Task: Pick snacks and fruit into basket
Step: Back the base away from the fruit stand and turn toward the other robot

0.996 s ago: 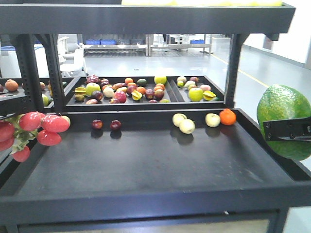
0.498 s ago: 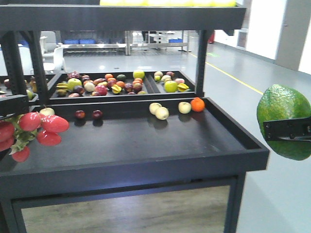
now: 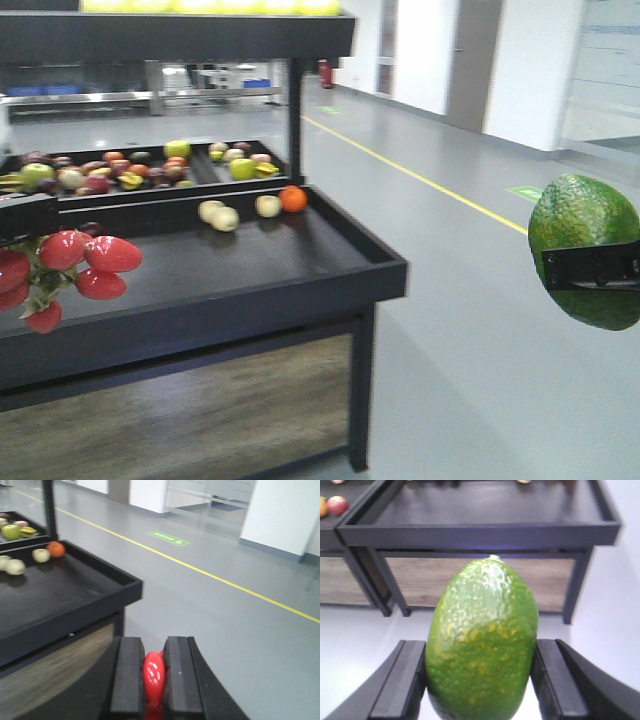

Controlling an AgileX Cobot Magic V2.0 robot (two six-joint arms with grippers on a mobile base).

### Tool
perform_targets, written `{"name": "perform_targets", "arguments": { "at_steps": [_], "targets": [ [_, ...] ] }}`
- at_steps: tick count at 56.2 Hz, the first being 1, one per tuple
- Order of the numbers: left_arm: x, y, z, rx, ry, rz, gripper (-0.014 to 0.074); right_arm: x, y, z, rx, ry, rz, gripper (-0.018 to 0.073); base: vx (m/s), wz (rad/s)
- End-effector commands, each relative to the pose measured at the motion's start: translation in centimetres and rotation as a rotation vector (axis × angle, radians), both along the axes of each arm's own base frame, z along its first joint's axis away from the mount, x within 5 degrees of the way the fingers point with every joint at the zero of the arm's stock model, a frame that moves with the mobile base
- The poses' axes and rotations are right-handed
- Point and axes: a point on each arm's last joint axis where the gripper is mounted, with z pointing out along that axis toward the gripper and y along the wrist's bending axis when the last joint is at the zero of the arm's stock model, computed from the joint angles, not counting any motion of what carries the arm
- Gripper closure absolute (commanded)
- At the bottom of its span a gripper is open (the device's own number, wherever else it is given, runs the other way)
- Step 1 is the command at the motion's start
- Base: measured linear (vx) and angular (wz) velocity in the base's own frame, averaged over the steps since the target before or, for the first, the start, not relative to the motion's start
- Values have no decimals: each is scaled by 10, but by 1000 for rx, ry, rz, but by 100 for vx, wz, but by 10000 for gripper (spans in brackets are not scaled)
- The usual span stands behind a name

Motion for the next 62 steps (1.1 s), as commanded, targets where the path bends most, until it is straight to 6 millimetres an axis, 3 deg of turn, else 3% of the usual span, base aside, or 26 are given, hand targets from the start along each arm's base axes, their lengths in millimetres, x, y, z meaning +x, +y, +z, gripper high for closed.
{"name": "perform_targets", "arguments": {
  "at_steps": [1,62],
  "targets": [
    [-5,2,18,-66,-102,-2,602,-3,-2,16,45,-112,-11,568,-34,-61],
    [-5,2,18,-66,-102,-2,602,-3,-2,16,45,-112,-11,568,-32,-58]
  ]
}}
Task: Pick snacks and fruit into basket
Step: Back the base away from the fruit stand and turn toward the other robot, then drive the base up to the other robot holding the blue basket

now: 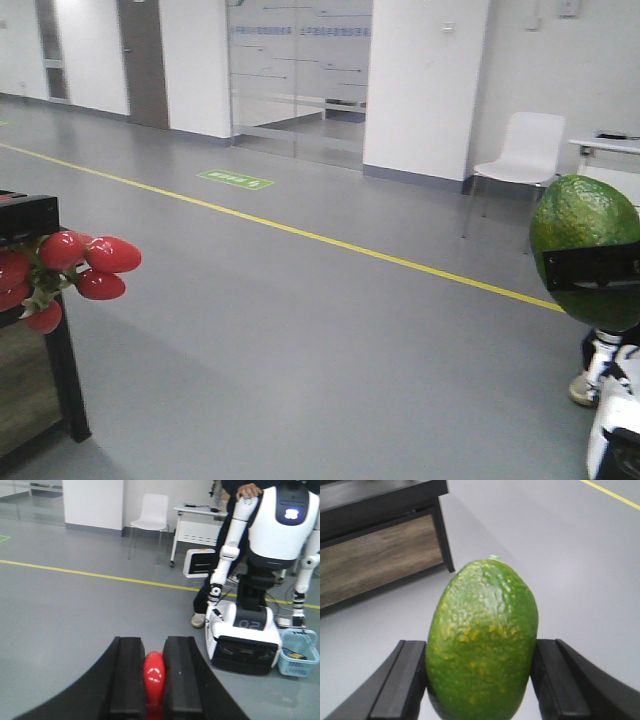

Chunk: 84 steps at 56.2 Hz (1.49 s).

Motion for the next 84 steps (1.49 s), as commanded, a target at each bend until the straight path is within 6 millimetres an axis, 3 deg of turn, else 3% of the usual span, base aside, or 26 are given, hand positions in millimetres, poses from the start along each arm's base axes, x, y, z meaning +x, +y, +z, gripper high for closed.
{"name": "perform_targets", "arguments": {
  "at_steps": [1,45,84],
  "targets": [
    [-5,2,18,-66,-102,-2,602,-3,-2,16,47,-113,-10,568,-28,-64],
    [-5,2,18,-66,-102,-2,602,-3,-2,16,47,-113,-10,568,-23,-58],
    [-5,2,18,-66,-102,-2,602,-3,-2,16,47,-113,-10,568,-12,-26]
  ]
}}
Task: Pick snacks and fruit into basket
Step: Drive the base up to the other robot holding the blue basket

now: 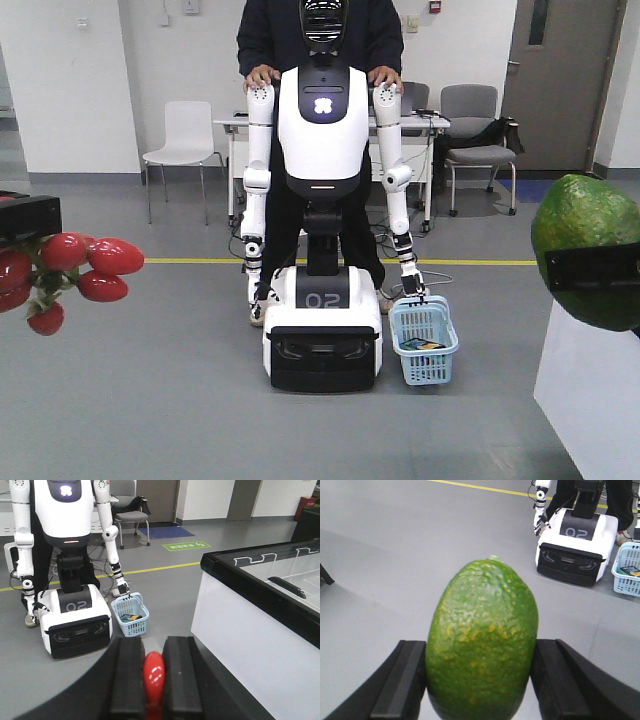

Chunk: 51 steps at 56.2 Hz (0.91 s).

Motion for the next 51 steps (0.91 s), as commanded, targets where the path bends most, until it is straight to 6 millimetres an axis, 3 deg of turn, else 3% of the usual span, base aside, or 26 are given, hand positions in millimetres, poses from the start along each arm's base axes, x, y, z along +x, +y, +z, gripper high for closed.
{"name": "perform_targets", "arguments": {
  "at_steps": [1,51],
  "targets": [
    [-5,2,18,-66,-102,-2,602,-3,-2,17,49,-115,-10,568,-4,-13],
    [-5,2,18,-66,-102,-2,602,-3,-2,17,49,-115,-10,568,8,-4]
  ]
}}
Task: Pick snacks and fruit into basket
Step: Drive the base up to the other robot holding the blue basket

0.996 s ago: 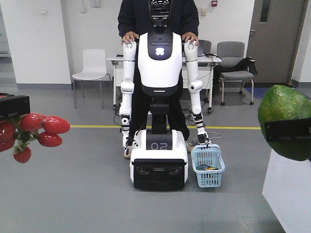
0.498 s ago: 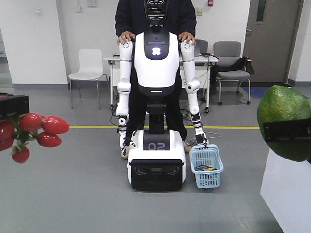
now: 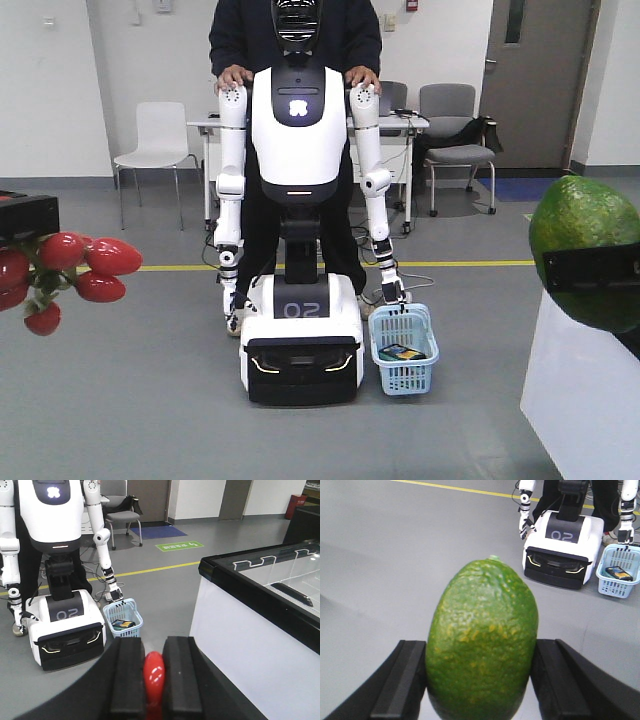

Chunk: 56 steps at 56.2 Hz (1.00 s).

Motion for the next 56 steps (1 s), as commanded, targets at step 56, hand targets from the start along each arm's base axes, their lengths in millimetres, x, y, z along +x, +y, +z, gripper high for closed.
{"name": "perform_targets", "arguments": {
  "at_steps": [56],
  "targets": [
    [-5,2,18,-65,-102,-2,602,-3,-2,17,47,-116,-12,568,29,-3]
  ]
}}
